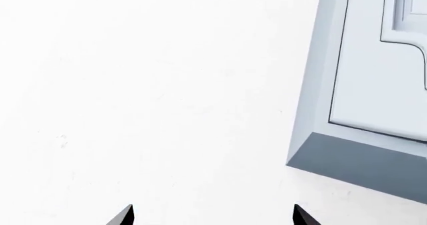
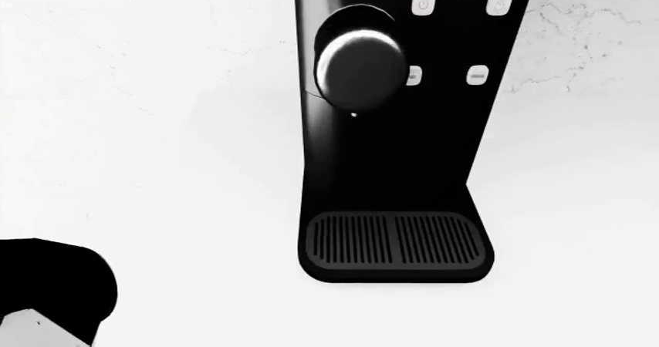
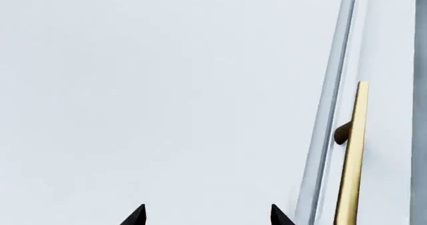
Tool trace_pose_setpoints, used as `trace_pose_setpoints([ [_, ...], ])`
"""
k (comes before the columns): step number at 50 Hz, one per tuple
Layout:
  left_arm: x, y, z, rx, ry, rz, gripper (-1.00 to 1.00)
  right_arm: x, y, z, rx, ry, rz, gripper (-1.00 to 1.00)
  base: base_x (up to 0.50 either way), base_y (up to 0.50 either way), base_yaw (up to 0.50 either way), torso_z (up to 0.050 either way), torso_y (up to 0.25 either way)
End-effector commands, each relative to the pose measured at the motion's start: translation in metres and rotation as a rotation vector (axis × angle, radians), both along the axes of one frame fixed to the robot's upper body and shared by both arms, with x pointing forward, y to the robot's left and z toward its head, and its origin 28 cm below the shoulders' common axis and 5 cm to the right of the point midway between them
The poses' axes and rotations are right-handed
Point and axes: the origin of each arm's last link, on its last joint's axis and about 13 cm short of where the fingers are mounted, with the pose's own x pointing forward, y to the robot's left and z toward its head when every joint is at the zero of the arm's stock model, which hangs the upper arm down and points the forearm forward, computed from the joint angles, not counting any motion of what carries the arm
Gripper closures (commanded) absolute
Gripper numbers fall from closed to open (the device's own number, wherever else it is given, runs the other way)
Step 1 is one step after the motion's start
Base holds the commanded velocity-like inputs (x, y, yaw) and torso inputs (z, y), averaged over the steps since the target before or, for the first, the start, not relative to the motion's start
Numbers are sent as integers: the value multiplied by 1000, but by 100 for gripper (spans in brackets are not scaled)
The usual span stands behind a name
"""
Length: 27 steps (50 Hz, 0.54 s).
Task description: Pick and place the shaker into the drawer. Then close the cabinet.
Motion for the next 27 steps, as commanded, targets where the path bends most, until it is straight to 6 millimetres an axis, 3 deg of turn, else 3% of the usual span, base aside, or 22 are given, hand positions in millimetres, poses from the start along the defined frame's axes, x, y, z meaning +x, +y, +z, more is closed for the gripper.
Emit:
trace_pose_setpoints([
  [1,-1,1,-7,8,33,13,-100,57,-62,-41,38,287,-332,-100,0,0,0,0,0],
  [13,-17,19,-13,28,75,113,-100,63,-67,-47,24,330,-326,-100,0,0,0,0,0],
  [27,-13,13,-14,33,81,93,-100,63,-67,-47,24,330,-326,-100,0,0,0,0,0],
])
